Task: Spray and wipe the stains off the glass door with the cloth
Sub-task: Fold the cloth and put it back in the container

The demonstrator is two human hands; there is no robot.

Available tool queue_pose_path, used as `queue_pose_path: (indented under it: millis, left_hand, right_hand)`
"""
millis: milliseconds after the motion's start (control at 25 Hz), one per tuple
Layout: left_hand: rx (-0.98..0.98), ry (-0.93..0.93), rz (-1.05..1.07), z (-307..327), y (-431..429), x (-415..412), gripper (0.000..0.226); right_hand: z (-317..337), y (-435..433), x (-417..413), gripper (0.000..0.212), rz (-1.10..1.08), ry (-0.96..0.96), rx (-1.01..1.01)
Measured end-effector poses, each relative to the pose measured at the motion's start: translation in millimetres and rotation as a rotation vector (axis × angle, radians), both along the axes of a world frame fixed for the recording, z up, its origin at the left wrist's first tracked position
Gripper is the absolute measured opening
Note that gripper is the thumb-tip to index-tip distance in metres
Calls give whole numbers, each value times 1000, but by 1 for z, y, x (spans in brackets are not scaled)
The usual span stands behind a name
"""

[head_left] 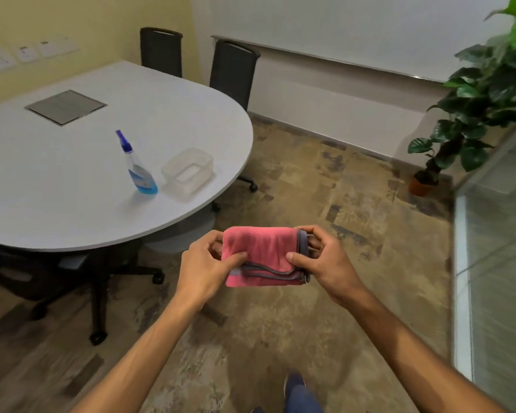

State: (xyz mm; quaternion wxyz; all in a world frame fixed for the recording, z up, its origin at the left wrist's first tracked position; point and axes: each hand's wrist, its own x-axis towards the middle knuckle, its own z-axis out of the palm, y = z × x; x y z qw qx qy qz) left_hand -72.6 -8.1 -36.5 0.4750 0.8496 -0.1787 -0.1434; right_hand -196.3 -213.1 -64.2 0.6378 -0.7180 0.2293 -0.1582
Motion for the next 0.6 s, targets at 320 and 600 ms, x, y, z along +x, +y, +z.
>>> queue_pose_path:
  millis: [320,600]
  left_hand:
    - [10,-89,202,-19,-42,95,35]
    - [-10,-355,274,-27,-110,173,37]
  right_hand:
    - [-18,-46,131,43,85,-49,-172]
    - [-12,-102,239,40,127,-136,-544]
